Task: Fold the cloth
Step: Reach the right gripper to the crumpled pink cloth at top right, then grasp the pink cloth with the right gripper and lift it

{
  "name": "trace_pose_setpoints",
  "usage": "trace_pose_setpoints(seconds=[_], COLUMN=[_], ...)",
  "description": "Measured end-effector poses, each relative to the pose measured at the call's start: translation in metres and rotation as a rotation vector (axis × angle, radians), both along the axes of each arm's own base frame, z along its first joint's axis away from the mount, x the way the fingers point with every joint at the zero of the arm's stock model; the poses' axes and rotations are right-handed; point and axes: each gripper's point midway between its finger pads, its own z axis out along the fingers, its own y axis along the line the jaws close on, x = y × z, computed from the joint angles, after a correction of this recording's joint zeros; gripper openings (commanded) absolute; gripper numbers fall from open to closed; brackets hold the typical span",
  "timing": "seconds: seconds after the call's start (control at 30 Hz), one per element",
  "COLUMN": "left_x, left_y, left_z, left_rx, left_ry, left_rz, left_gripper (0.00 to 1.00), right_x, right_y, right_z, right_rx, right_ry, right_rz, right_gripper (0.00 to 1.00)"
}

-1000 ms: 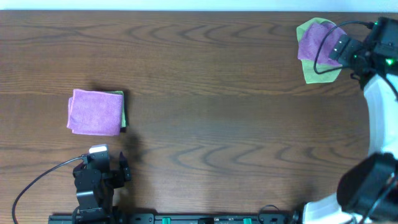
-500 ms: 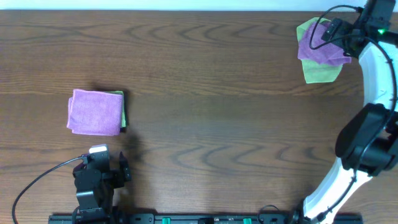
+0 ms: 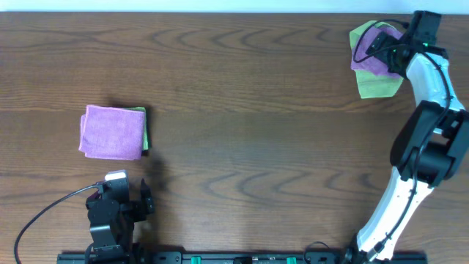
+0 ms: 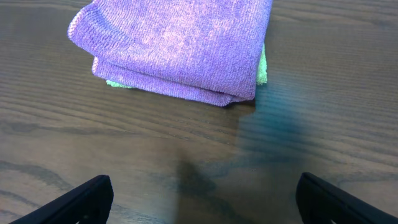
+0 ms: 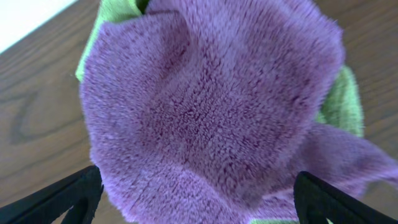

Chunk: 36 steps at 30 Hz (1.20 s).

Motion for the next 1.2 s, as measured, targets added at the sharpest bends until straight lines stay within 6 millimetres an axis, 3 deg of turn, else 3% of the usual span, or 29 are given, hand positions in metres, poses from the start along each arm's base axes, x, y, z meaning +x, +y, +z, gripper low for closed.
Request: trace_pose_setpoints(seconds=[0.23,0.33,0.47,0.73,0.9,1.03,1.2], left_x=[0.0,0.0,0.0,0.0,0.0,0.0,0.0], left_y=[0.0,0.0,0.0,0.0,0.0,0.0,0.0], left_z=[0.0,0.0,0.0,0.0,0.0,0.0,0.0], left_rx=[0.0,0.0,0.0,0.0,0.0,0.0,0.0], left_ry=[0.0,0.0,0.0,0.0,0.0,0.0,0.0], left_rz=[0.0,0.0,0.0,0.0,0.0,0.0,0.0], left_gripper=[0.95,0.95,0.95,0.95,0.95,0.95,0.95], right_x=[0.007,0.009,0.01,0.004,-0.011,-0.019,-0.032], right_y=[0.0,0.001,0.001,0.003,0.008,0.013,0.031], right_z=[-0.02,-0.019,-0.018,-0.023,-0.03,-0.024,0.009], right_rx=[0.019,0.021,0.026,0.036,0.054,0.05,0.035], right_ry=[-0.005,-0.015,-0.021,0.009,0.084,0.132,0.158], right_rz=[-0.005,-0.005,-0.01,-0.006,0.003,0.035,0.091], right_gripper=[0.85,0.74,0.47,0.02,0.01,0.01,0.01])
